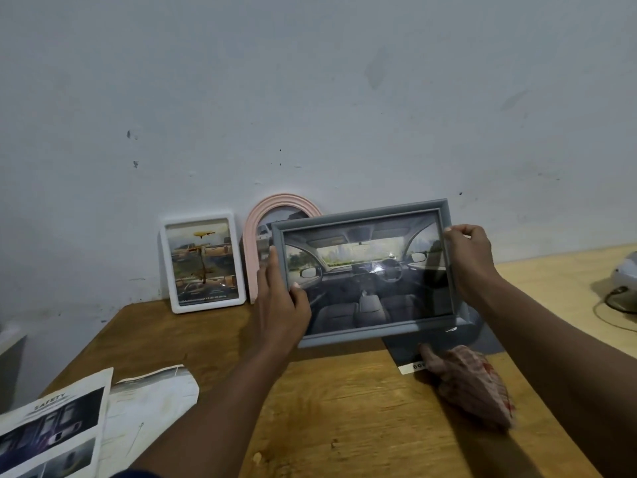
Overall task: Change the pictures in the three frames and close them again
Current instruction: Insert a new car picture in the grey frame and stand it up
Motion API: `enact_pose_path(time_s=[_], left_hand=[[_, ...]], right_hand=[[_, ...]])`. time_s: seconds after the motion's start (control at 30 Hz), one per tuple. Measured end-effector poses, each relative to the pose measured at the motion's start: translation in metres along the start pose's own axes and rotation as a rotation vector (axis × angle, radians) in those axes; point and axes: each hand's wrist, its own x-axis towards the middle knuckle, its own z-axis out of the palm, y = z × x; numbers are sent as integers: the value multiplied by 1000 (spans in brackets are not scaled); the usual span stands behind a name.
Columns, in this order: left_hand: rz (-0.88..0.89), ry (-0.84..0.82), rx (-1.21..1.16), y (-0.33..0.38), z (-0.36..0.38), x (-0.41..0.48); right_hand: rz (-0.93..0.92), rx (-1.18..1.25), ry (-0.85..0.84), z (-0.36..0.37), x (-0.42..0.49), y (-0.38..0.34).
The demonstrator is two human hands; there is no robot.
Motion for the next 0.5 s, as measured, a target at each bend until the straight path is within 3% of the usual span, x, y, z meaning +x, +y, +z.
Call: enact_pose_path(time_s=[0.27,0.5], left_hand=[[18,-96,-26,32,40,39],[39,-138,-89,47,80,69]], right_hand=[[55,-201,-95,-26,52,-2],[6,-229,-64,-38,97,-3]])
